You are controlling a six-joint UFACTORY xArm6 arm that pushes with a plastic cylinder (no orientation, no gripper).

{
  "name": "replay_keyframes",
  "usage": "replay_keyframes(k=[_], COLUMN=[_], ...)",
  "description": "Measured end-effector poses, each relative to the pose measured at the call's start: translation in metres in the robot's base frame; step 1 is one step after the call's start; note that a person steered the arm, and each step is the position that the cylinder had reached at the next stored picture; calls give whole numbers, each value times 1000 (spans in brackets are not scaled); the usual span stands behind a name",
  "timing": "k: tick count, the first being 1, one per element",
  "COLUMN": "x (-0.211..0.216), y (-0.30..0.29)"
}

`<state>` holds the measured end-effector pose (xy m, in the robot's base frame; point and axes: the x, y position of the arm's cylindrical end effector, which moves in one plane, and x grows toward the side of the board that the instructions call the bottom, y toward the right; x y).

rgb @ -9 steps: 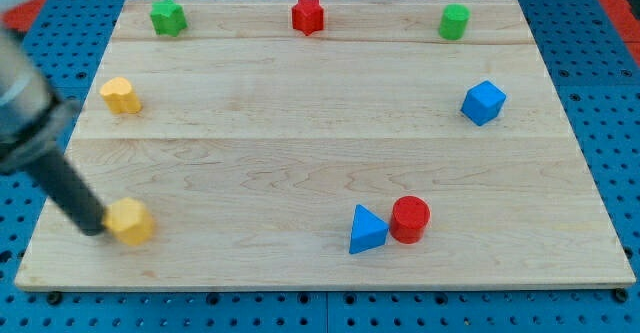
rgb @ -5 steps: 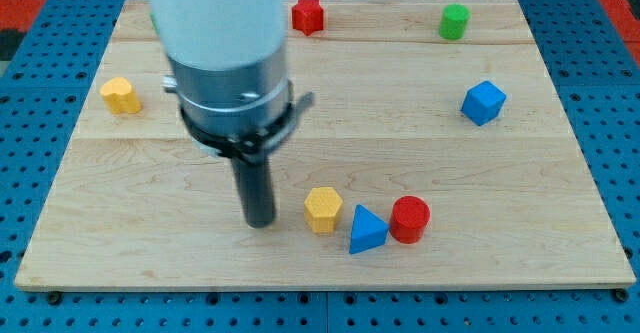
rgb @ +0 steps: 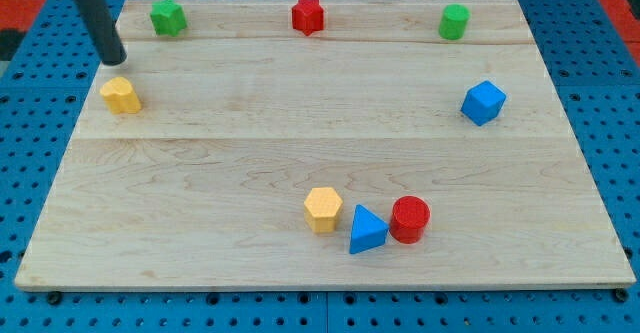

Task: Put yellow hexagon and yellow star together

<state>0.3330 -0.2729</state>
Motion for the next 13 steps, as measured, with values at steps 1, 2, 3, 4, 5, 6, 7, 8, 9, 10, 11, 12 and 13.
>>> replay_keyframes(k=[1, 2, 3, 4, 5, 6, 7, 8, 9, 10, 11, 12, 13], x=[46, 63, 63, 61, 51, 17, 34, 52, 72, 79, 100, 128, 149], y=[-8, 69, 134, 178, 215, 245, 261, 263, 263, 236, 222, 193, 173])
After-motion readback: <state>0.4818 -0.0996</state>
